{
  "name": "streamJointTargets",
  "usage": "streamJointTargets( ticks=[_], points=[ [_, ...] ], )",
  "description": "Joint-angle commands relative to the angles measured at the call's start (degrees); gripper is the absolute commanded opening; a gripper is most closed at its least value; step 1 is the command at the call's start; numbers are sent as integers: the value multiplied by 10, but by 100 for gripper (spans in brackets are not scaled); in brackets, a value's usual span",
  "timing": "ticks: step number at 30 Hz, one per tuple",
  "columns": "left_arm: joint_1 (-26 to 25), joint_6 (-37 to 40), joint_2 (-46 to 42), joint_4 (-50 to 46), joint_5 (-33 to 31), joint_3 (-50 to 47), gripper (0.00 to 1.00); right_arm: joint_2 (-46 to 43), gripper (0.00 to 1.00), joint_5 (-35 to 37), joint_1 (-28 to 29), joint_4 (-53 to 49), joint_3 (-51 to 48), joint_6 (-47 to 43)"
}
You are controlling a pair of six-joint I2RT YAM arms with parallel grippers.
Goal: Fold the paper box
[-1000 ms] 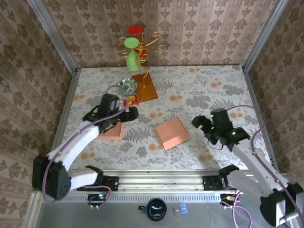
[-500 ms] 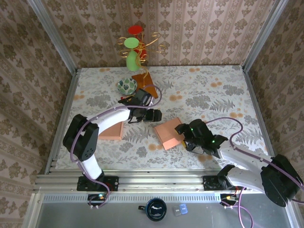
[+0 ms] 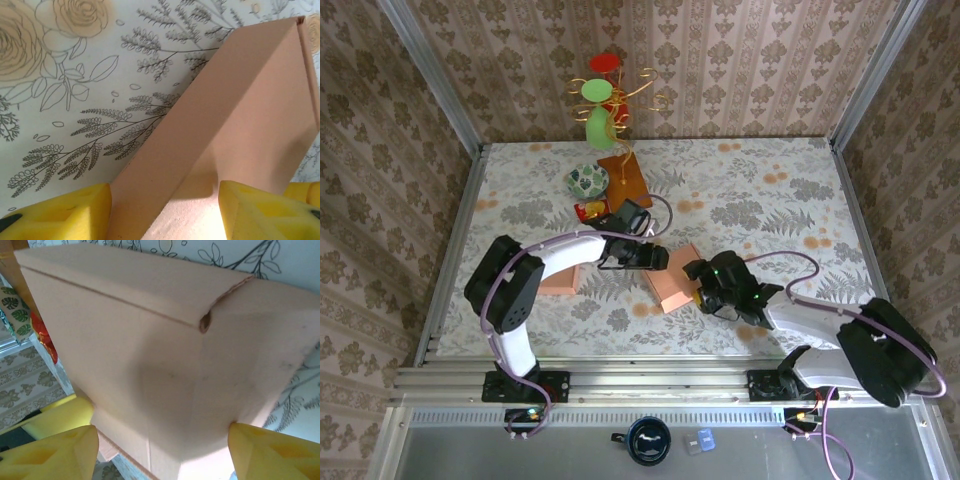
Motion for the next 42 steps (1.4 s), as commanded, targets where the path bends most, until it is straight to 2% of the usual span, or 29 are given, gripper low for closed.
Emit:
streamJointTargets(
  ticks=[1, 6, 10, 17, 24, 28, 31, 36, 42],
  points=[
    [-9, -21, 9, 26, 36, -18, 57, 33, 69, 11, 4, 68, -3, 12],
    [-18, -27, 11, 30, 39, -23, 56, 87, 65, 5, 4, 131, 2, 23],
    [-19, -31, 11, 35, 41, -31, 56, 90, 65, 5, 5, 125, 11, 19],
    [-23, -35, 7, 45, 44, -32, 55, 115, 64, -2, 6, 179, 1, 39],
    [-20, -27, 1, 28, 33, -22, 55, 66, 64, 7, 6, 116, 0, 48],
    [-12, -25, 1, 24, 29, -22, 55, -6, 75, 13, 5, 2, 1, 39],
    [-10, -24, -1, 23, 27, -23, 55, -54, 79, 17, 4, -48, -8, 31],
    [-10, -24, 3, 25, 31, -21, 55, -95, 77, 25, 4, -51, -29, 34],
    [-11, -21, 10, 24, 33, -14, 55, -21, 72, 5, 4, 24, -14, 34]
  ],
)
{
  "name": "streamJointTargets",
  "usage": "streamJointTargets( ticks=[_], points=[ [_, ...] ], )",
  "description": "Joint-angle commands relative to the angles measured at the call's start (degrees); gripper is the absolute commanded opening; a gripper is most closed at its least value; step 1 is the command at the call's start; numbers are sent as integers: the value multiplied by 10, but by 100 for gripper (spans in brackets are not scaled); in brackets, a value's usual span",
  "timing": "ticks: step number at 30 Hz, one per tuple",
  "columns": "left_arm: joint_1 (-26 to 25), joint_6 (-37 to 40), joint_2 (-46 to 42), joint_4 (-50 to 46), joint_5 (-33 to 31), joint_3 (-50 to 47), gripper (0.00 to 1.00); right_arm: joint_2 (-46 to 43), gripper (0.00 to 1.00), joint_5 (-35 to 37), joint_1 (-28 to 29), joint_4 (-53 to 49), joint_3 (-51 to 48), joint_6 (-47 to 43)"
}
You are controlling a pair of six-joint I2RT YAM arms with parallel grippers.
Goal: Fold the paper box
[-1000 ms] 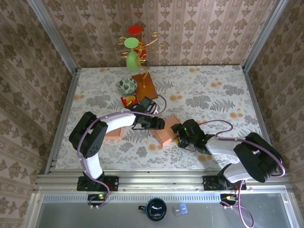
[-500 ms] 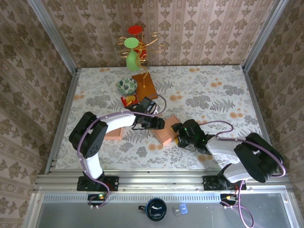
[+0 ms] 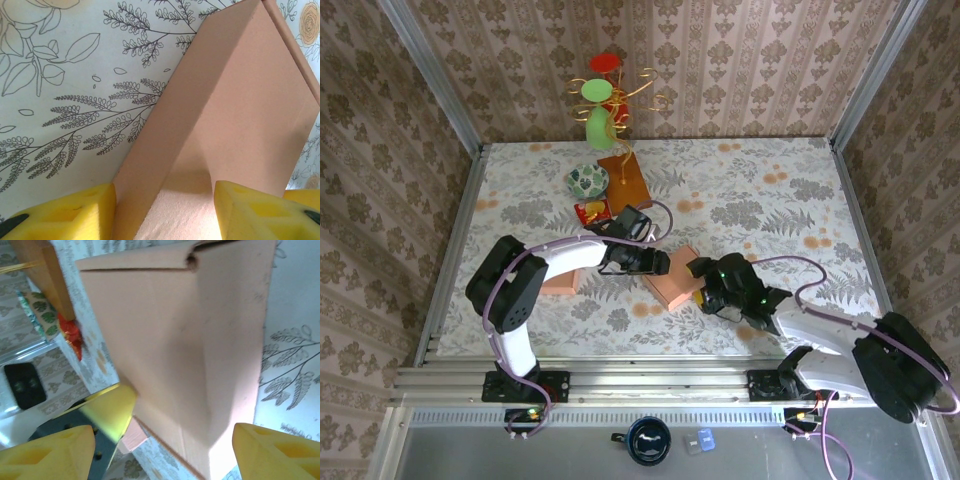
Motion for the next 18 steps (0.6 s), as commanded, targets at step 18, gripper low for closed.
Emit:
streamJointTargets(
  ticks=[18],
  points=[
    [-17, 15, 7, -17, 1, 13, 55, 124, 56, -28, 2, 63, 56, -11]
  ],
)
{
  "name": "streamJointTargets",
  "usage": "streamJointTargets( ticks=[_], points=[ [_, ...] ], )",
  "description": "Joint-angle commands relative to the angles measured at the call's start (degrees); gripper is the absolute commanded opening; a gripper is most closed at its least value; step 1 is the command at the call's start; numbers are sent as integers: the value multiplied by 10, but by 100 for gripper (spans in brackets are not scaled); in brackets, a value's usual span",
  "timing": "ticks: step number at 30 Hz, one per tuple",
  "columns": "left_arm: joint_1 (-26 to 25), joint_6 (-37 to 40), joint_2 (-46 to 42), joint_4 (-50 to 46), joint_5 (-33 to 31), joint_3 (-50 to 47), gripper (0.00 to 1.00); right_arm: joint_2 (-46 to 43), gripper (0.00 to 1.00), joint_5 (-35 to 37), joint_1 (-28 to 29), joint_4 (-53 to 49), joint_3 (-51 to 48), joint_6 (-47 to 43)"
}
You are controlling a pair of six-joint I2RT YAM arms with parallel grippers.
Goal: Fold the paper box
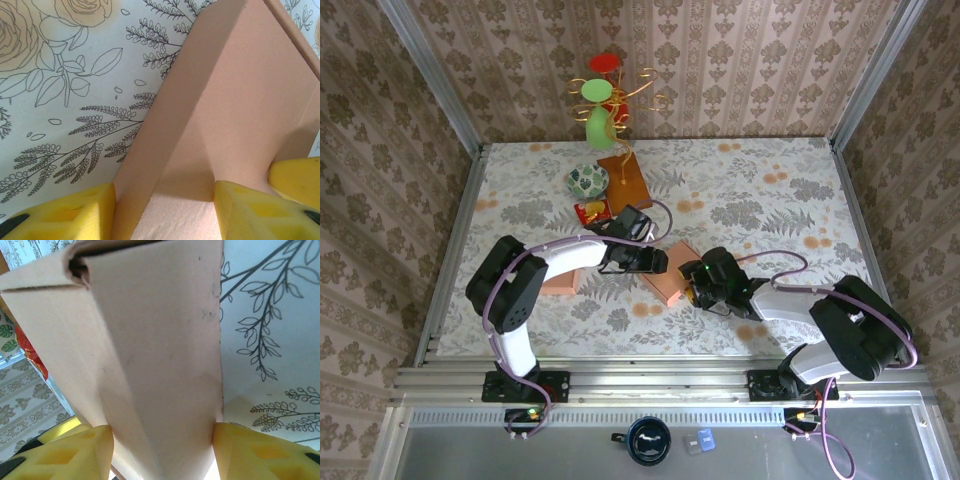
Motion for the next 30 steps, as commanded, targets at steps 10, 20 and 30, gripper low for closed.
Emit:
streamJointTargets(
  ticks=[10, 20, 30],
  points=[
    [-1, 17, -44, -60, -30, 18, 70, -141, 86, 2, -20, -145, -14, -38],
    [2, 44, -161, -102, -137, 9, 100, -364, 100, 25, -116, -416, 12, -198],
    [66, 52, -392, -112, -271, -86, 100, -427, 100, -1, -339, -589, 121, -488]
  ],
)
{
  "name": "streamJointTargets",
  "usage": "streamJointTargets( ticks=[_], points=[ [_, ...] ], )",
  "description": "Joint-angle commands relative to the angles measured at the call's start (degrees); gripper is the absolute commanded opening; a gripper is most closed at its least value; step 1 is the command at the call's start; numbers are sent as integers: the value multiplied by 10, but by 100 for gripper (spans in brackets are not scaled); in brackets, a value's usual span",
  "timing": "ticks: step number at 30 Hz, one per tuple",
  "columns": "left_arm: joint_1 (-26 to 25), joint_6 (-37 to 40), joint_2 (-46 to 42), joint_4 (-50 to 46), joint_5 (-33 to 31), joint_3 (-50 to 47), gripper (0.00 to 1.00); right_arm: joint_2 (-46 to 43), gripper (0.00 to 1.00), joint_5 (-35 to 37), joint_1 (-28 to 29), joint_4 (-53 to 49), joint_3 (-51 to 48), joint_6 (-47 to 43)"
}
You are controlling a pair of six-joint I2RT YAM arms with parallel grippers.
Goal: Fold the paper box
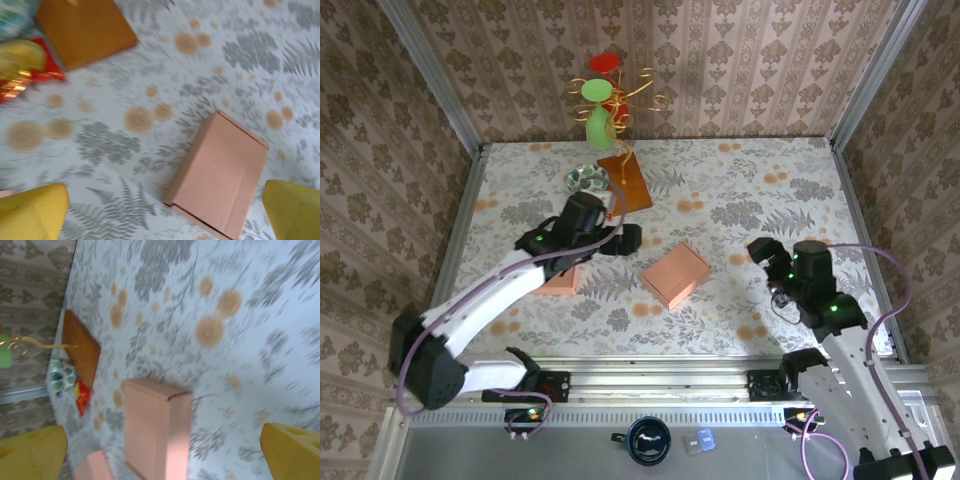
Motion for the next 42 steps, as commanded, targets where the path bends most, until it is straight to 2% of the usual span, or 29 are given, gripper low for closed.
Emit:
streamJointTargets(
  ticks=[1, 3, 5, 7, 8, 12, 15, 18, 22, 25, 27, 30, 32, 36, 38, 40, 42],
  points=[
    [41, 9, -68, -18, -72, -50, 100, 31, 100, 33, -44, -100, 52, -150],
    [80, -6, -121, -32, -107, -75, 100, 61, 100, 115, -57, -116, 80, -202],
    [109, -20, -154, -64, -175, -86, 100, 83, 100, 165, -71, -88, 86, -259],
    [122, -20, -178, -87, -267, -98, 100, 96, 100, 178, -83, -2, 55, -330],
    [129, -8, -190, -86, -306, -109, 100, 97, 100, 192, -84, 72, 22, -362],
    [174, 106, -230, -31, -363, -159, 100, 91, 100, 241, -83, 339, -115, -454],
    [200, 231, -261, 116, -372, -241, 100, 130, 100, 245, -83, 471, -171, -487],
    [250, 284, -262, 214, -330, -296, 100, 196, 100, 215, -83, 556, -191, -498],
    [326, 281, -204, 290, -227, -328, 100, 264, 100, 198, -82, 630, -178, -509],
    [339, 285, -156, 461, -212, -392, 100, 332, 100, 171, -82, 710, -162, -516],
    [355, 250, -108, 543, -205, -415, 100, 378, 100, 151, -81, 745, -139, -540],
    [363, 229, -10, 593, -189, -400, 100, 444, 100, 141, -81, 758, -110, -555],
    [366, 235, 47, 646, -161, -388, 100, 453, 100, 118, -70, 744, -99, -579],
    [376, 266, 102, 617, -100, -331, 100, 506, 100, 130, -65, 924, -165, -580],
    [380, 288, 114, 652, -76, -337, 100, 490, 100, 136, -64, 888, -160, -577],
    [386, 285, 154, 773, -75, -384, 100, 496, 100, 137, -63, 898, -159, -578],
    [394, 288, 222, 943, -71, -429, 100, 495, 100, 145, -61, 885, -155, -579]
  ],
)
